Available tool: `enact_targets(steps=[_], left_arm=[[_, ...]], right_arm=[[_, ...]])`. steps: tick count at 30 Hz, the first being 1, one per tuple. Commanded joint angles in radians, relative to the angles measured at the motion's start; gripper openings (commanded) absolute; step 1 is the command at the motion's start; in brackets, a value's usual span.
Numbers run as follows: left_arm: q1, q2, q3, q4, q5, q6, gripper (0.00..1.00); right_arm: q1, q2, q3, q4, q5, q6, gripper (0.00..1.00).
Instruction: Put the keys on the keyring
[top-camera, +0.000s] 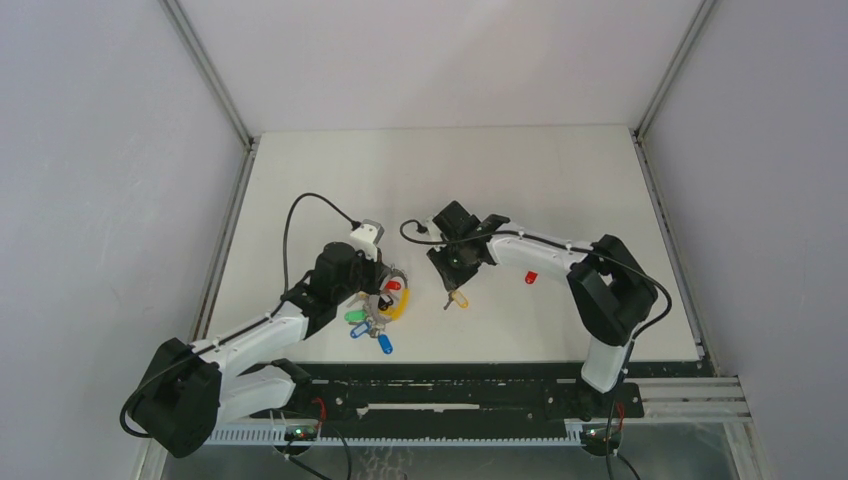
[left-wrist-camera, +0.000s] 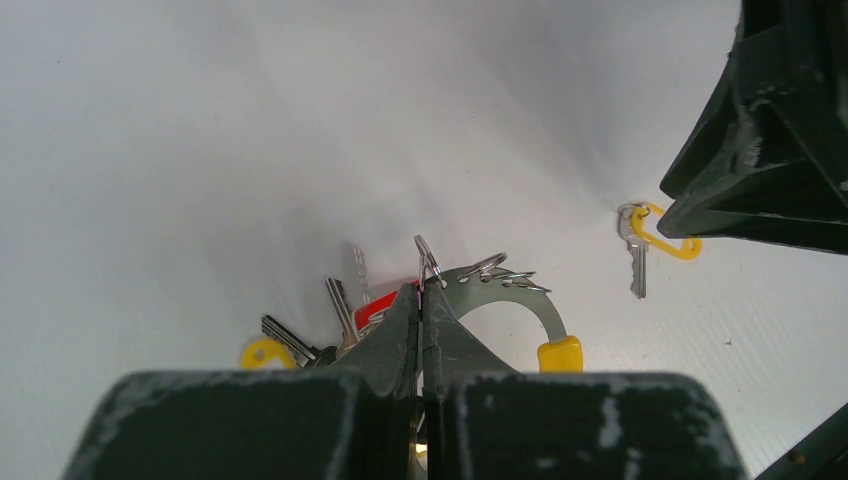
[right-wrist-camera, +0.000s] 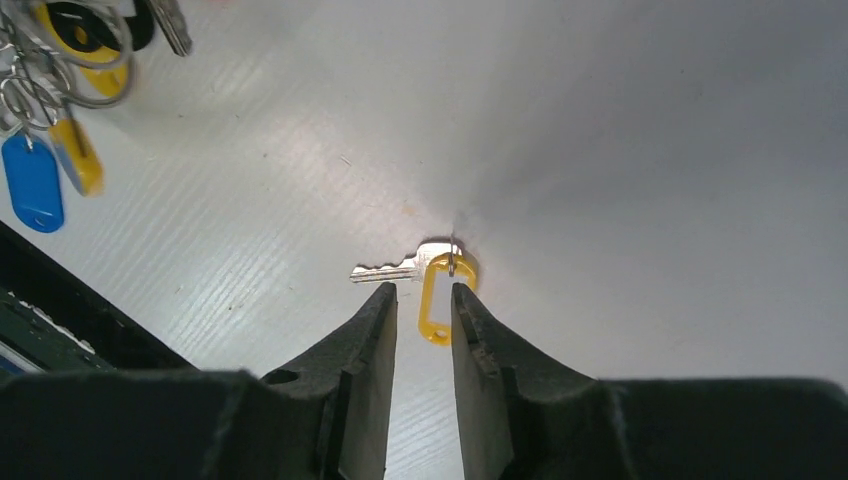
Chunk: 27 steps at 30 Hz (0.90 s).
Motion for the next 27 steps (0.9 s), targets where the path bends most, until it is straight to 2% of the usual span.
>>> enact_targets(steps=[1, 11, 27], left_arm=[[0.004, -0.016, -0.006, 0.037, 0.003, 0.013, 0.0], [0.003, -0.013, -0.005, 0.034, 0.003, 0.014, 0.0], [0.005, -0.013, -0.002, 0.032, 0.003, 0.016, 0.0]], right_arm=[[-0.024, 0.035, 0.089, -0.093, -0.051, -0.007, 0.25], [-0.048, 0.117, 0.159, -0.134, -0.093, -0.024, 0.23], [-0.052, 0.177, 0.174, -0.14, -0.103, -0.03, 0.17]])
